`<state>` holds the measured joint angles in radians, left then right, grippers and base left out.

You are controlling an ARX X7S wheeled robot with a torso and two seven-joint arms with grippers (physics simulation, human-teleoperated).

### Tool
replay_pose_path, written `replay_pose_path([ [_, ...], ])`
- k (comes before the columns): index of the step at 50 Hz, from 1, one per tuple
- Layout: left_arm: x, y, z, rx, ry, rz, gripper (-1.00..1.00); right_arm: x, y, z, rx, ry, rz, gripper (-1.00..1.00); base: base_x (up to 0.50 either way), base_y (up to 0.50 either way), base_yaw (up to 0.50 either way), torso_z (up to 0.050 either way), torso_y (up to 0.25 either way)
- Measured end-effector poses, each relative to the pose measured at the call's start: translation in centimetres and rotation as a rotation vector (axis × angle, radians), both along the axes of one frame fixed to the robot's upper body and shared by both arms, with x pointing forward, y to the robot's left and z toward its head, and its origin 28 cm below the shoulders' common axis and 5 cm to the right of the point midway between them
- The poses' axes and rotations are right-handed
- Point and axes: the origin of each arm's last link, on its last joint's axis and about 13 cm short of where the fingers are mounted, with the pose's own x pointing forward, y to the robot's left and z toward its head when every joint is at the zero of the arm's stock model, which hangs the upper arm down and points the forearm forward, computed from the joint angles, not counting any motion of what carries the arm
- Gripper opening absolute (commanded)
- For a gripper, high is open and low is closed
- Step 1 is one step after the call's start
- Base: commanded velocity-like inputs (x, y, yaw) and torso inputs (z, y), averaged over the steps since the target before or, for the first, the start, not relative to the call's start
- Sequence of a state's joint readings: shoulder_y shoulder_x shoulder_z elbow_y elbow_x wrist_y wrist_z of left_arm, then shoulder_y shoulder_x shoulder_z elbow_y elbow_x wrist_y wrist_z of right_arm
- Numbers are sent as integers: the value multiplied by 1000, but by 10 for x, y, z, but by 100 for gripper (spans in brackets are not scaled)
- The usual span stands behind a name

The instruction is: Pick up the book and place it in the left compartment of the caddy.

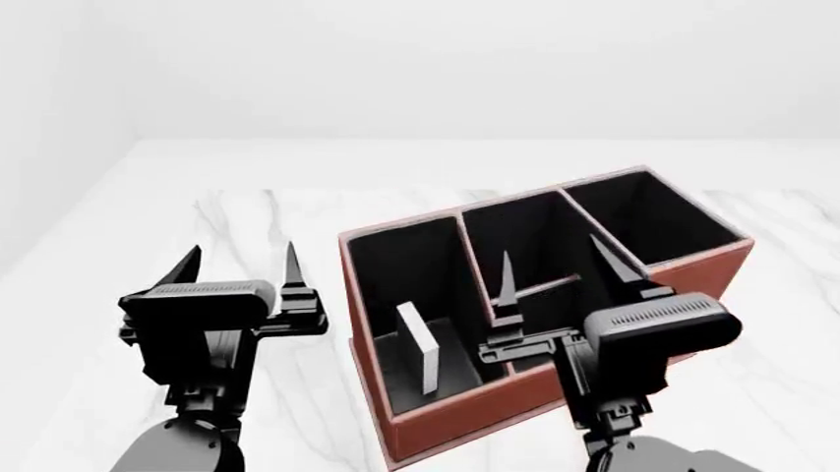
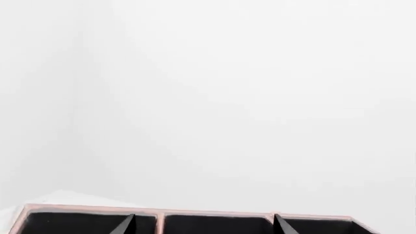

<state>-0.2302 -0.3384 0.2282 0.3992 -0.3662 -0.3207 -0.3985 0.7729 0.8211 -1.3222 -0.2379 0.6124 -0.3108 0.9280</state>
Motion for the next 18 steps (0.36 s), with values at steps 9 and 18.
replay_pose_path([
  [9,0,-1,6,5,-15,-4,100,-2,-1,8,-8,-25,-3,100,0,0,0,0,0],
  [18,2,-4,34,7,-98,-12,100,-1,-1,44,-41,-105,1,100,0,0,0,0,0],
])
